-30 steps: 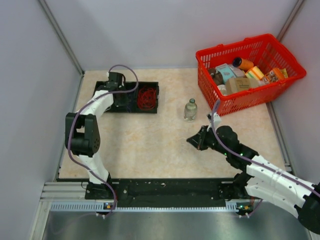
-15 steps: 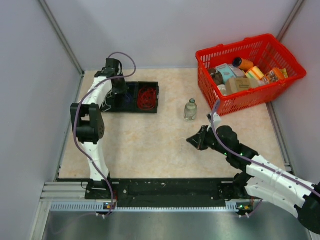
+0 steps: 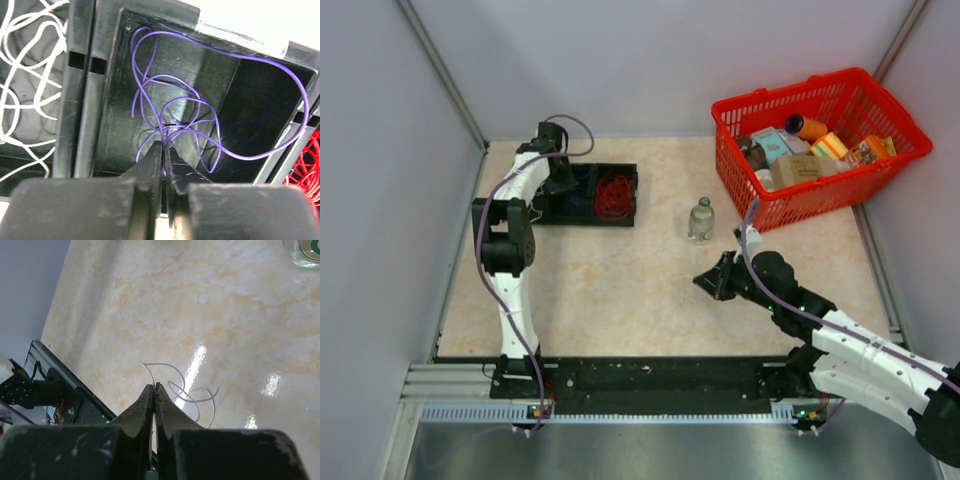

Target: Untangle the cables

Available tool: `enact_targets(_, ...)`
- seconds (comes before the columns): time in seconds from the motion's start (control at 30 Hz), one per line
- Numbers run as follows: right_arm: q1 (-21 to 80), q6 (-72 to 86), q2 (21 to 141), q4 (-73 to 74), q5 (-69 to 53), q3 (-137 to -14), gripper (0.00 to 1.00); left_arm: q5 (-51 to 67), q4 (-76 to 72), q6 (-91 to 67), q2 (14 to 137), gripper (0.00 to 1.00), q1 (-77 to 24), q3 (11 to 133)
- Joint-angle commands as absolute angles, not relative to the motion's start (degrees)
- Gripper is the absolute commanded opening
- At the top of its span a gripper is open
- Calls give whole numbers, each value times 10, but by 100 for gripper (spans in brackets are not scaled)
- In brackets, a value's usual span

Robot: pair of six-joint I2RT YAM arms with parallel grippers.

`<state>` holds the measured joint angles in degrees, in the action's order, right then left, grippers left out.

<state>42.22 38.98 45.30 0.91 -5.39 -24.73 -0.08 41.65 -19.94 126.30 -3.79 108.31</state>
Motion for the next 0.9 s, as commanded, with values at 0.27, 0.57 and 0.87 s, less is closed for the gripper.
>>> enact_targets(0.27, 424, 381, 492, -25, -66, -253, 0, -11, 306, -257, 1017, 71, -40, 900)
enact_targets(0.57, 429, 407, 552, -83, -137, -264, 0, 118, 170, -315, 783, 70, -99, 654)
enact_targets(0.87, 438, 432, 651, -135, -186, -260, 0, 183, 104, -268, 588, 69, -297, 469)
